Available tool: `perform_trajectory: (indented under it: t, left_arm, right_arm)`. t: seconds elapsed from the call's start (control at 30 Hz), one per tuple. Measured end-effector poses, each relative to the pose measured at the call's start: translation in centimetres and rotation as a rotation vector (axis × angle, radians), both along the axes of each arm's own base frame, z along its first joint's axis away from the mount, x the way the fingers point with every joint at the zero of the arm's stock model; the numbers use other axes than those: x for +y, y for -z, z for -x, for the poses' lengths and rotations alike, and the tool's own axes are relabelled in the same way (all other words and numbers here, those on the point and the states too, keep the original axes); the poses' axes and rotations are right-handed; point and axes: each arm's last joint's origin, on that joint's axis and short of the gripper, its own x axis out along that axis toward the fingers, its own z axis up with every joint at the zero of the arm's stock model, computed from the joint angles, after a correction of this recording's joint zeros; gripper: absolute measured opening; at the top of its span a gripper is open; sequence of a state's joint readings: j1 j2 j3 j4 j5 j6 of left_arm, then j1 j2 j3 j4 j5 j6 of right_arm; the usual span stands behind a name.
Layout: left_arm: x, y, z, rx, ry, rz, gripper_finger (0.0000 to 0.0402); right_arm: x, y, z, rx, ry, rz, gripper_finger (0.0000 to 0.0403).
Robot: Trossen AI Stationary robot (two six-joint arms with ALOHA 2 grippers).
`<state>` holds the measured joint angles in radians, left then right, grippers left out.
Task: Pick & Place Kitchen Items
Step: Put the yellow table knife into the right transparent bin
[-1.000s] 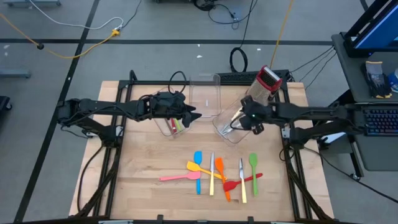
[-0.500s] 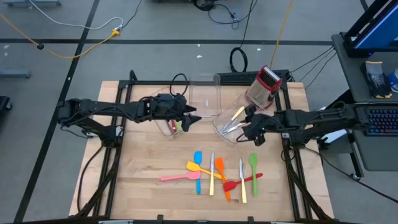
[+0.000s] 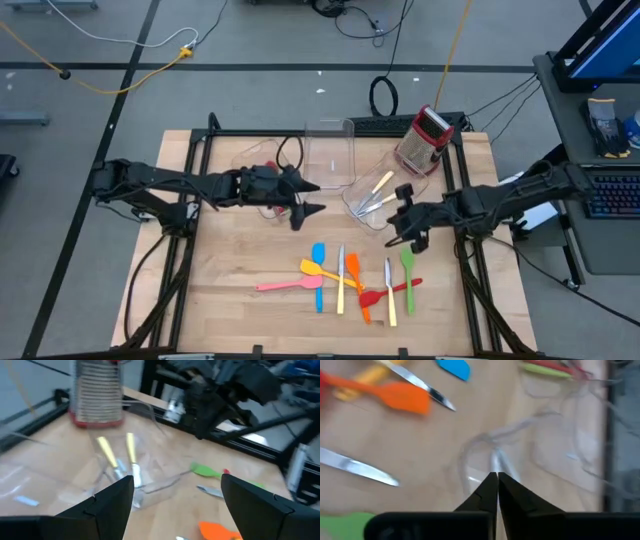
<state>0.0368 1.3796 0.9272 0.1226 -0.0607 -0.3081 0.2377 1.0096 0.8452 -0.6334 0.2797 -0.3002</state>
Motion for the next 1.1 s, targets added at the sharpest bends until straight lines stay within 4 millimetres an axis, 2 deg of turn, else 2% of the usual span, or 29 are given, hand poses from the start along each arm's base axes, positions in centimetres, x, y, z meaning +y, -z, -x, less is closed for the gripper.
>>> perform_trajectory:
  t: [0.3,0.63,0.87,1.1]
  left_arm:
    - [-0.4,1.8,1.1,-0.037,0.058,0.031,0.0306]
    - [-2.2,4.0,5.9,-0.122,0.053,0.048,0.0306]
    - [-3.7,4.2,9.4,-0.170,0.039,0.025,0.0306]
    - [-4.6,4.6,11.8,-0.168,0.047,0.033,0.0306]
  right_arm:
    - [2.6,0.1,0.8,0.008,0.062,-0.230,0.0008]
    - [4.9,0.6,1.5,0.112,0.167,-0.536,0.0008]
    - [7.1,2.0,0.1,0.246,0.278,-0.772,0.0008]
    - [8.9,2.4,-1.8,0.380,0.448,-0.903,0.0008]
